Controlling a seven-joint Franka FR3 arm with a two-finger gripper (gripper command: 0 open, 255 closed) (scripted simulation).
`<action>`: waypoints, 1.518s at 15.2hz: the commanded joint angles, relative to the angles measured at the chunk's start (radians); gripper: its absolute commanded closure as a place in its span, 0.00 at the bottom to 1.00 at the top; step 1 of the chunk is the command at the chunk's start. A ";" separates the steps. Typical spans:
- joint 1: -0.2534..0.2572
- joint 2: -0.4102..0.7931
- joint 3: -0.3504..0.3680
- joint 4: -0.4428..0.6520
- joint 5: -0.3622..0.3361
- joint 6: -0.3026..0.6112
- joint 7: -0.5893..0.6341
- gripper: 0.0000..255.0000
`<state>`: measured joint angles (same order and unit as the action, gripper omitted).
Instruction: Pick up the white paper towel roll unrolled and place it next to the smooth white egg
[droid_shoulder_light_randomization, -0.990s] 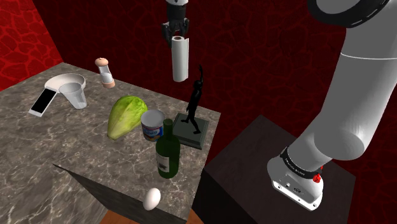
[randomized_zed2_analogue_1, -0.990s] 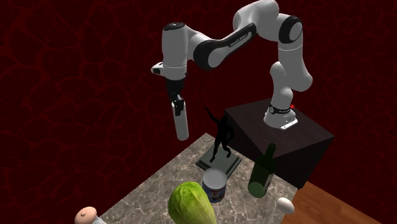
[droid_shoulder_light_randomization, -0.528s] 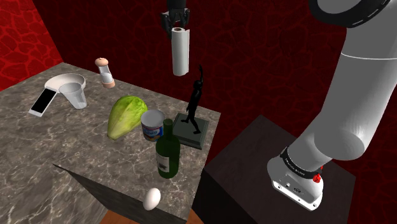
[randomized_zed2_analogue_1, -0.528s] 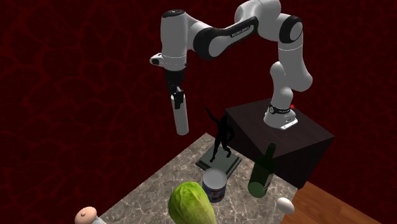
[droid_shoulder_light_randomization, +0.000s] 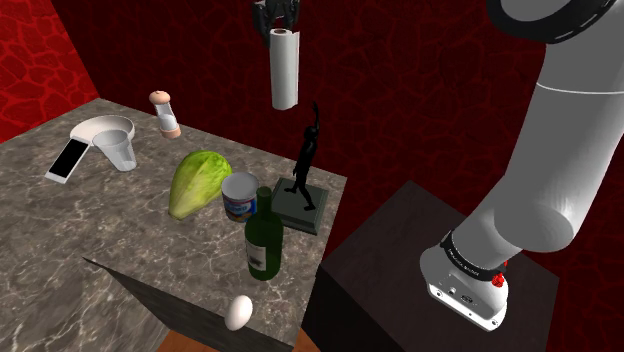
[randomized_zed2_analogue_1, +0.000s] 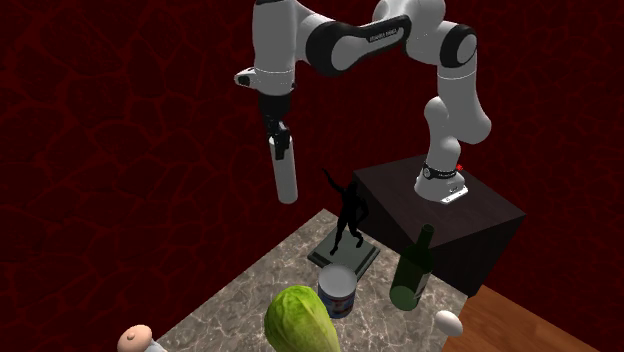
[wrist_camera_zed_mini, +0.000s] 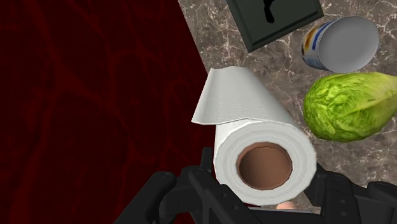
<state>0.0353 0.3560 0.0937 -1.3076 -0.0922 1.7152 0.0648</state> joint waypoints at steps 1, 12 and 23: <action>0.011 -0.061 0.008 -0.079 0.002 0.016 0.022 1.00; 0.099 -0.380 0.084 -0.493 0.027 0.103 0.193 1.00; 0.199 -0.601 0.197 -0.720 0.087 0.104 0.386 1.00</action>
<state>0.2237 -0.2186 0.2794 -1.9977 -0.0142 1.8161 0.4311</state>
